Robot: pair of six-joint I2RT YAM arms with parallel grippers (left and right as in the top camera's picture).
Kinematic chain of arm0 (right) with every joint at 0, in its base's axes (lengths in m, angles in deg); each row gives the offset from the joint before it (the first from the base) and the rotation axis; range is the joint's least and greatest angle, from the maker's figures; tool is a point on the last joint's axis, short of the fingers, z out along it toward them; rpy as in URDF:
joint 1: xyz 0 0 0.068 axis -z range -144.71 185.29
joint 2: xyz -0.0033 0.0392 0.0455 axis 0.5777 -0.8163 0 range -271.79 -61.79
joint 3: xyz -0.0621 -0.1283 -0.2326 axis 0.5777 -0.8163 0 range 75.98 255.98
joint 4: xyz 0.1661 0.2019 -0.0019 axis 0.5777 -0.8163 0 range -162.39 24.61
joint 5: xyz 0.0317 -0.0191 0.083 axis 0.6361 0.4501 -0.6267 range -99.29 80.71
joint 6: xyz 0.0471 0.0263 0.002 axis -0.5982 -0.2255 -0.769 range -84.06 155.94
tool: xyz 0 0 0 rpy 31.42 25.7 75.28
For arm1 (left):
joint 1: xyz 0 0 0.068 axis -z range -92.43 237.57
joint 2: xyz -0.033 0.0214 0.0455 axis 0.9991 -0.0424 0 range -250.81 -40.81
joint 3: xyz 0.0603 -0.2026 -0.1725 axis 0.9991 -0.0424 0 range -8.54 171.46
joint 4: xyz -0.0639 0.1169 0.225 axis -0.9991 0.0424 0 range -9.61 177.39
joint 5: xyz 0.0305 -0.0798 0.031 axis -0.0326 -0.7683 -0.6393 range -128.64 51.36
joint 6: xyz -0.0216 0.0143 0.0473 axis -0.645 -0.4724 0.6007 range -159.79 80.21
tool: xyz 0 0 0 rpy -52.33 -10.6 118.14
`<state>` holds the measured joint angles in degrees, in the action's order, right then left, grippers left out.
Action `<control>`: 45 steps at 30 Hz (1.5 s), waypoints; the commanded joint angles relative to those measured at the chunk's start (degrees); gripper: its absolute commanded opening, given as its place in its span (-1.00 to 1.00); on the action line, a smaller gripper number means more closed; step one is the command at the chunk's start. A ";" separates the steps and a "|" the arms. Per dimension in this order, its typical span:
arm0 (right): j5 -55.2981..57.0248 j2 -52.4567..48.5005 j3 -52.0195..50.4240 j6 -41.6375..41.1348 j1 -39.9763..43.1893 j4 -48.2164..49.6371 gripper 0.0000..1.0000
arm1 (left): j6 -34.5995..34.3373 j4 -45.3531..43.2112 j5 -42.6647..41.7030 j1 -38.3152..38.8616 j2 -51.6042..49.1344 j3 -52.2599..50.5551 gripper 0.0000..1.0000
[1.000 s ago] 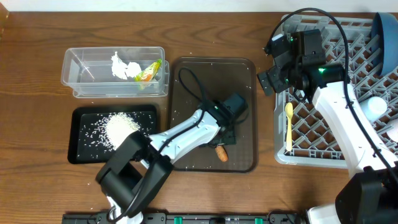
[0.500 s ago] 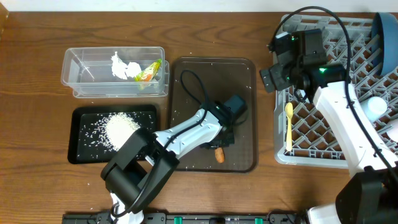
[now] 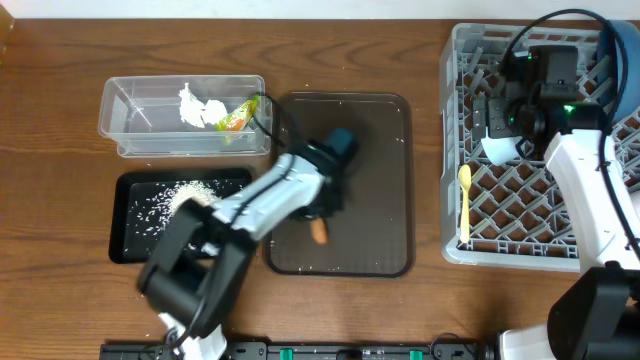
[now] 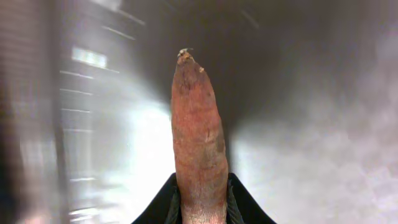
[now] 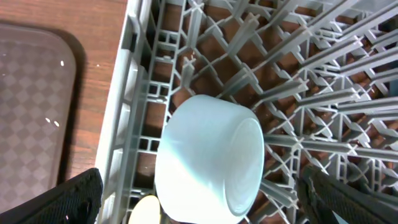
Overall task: Sort waste into correct bins and load items into the dishwasher rack
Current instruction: 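Carry the carrot left and release it on the black tray beside the rice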
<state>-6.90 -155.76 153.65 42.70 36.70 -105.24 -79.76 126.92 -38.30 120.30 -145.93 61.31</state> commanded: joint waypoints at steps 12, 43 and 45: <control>0.15 -0.09 0.33 -1.20 0.44 -0.17 0.99 | 4.17 7.48 9.33 -28.02 17.20 0.24 -0.88; 0.15 -0.09 0.33 -1.20 0.44 -0.26 0.98 | 3.98 -6.16 9.35 -47.56 9.07 -16.37 -0.70; 0.15 -0.09 0.31 -1.20 0.44 -0.26 0.99 | 4.02 -6.16 9.35 -47.56 9.07 -16.37 -0.70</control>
<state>-6.90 -155.76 153.65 42.37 36.92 -105.44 -75.76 120.75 -30.06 73.04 -136.59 45.26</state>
